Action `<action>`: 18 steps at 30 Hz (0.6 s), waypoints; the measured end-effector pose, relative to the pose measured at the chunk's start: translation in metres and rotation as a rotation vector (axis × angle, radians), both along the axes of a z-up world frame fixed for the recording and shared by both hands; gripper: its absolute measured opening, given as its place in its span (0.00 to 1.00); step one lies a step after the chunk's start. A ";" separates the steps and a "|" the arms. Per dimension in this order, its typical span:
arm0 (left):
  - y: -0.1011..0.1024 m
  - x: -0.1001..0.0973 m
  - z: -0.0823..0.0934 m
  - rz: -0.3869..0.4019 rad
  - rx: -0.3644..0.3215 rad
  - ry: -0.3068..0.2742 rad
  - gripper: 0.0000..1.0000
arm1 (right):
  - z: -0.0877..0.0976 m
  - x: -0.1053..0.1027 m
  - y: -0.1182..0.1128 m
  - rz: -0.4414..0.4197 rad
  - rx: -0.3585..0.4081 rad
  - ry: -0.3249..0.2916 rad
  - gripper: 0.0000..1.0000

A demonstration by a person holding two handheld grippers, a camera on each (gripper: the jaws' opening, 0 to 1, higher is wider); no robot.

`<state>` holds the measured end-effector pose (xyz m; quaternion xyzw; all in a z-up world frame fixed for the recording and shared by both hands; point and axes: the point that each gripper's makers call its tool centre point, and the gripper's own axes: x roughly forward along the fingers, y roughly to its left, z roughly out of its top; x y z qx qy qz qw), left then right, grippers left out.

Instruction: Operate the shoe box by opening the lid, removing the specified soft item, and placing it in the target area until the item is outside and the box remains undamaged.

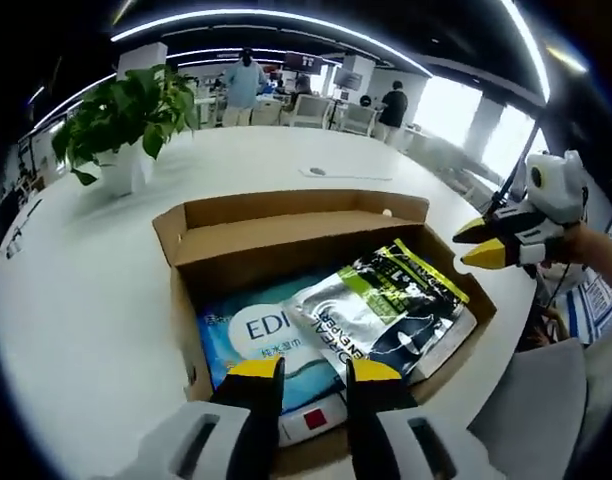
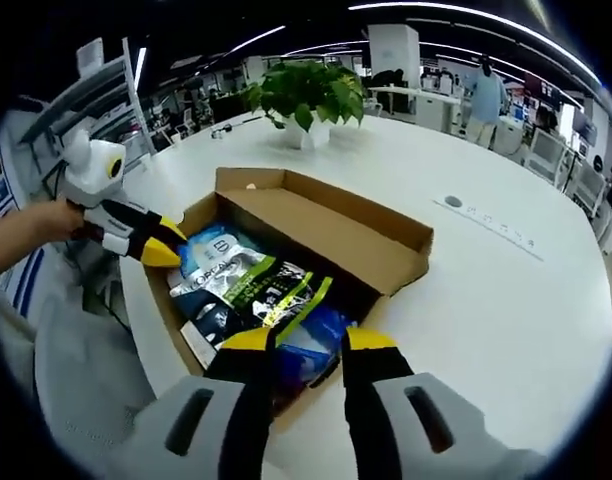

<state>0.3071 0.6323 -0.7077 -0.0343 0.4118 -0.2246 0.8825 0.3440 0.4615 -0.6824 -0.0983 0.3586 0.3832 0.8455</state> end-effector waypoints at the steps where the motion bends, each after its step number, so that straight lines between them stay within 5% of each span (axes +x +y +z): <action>1: -0.001 -0.001 -0.002 0.004 -0.008 0.015 0.24 | -0.001 0.000 0.002 0.005 -0.003 0.002 0.23; 18: -0.018 -0.005 -0.025 0.054 -0.115 0.184 0.20 | -0.027 0.000 0.021 0.012 -0.096 0.085 0.23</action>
